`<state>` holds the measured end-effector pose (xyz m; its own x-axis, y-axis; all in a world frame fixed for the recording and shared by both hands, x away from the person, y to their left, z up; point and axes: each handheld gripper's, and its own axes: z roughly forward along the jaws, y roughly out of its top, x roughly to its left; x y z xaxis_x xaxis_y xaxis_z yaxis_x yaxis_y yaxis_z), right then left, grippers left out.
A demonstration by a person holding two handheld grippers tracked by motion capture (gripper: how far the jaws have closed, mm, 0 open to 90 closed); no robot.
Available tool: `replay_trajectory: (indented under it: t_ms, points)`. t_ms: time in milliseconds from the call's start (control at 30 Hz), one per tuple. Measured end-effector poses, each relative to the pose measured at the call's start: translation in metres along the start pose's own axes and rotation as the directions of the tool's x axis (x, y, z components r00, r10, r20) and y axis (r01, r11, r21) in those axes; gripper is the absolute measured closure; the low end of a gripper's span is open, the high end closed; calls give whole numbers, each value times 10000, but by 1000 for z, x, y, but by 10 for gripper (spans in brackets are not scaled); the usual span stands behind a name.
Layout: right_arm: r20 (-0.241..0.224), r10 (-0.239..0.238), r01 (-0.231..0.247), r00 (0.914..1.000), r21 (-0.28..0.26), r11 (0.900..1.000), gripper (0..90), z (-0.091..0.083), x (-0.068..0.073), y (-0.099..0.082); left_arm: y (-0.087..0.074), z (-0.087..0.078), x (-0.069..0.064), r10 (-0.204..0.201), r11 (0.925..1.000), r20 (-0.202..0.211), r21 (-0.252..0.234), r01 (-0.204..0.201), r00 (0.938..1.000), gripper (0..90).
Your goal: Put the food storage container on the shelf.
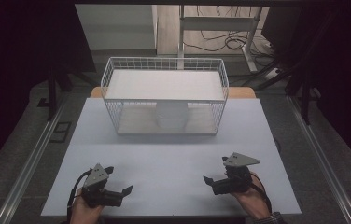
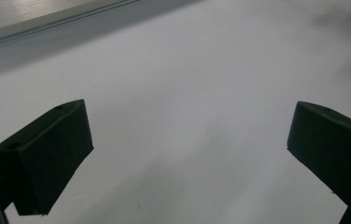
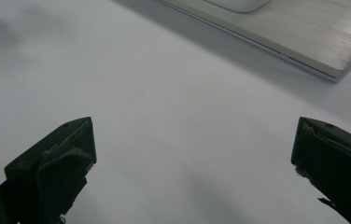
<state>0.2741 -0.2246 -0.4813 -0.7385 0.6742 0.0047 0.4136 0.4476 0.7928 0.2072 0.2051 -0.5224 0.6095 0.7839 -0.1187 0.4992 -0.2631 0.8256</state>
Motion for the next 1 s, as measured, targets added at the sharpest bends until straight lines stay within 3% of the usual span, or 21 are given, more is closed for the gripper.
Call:
replay_trajectory:
  t_ms: [267, 500, 700, 1000]
  points:
    - [331, 180, -179, 9993, -28, 9998, 0, -13, -2, -10, -7, -9, 5, -141, 9999, -245, -32, 141, 9996, 0]
    - [777, 364, -363, 9963, -24, 9993, 0, -25, -6, -20, -13, -20, 11, -501, 9979, -373, -428, 485, 9980, 0]
    - [1121, 634, -644, 9917, 54, 9979, 0, -37, -12, -34, -20, -27, 14, -648, 9973, -638, -373, 625, 9959, 0]
    - [1488, 1027, -1062, 9835, 156, 9942, 0, -48, -18, -56, -26, -33, 18, -910, 9949, -677, -504, 877, 9935, 0]
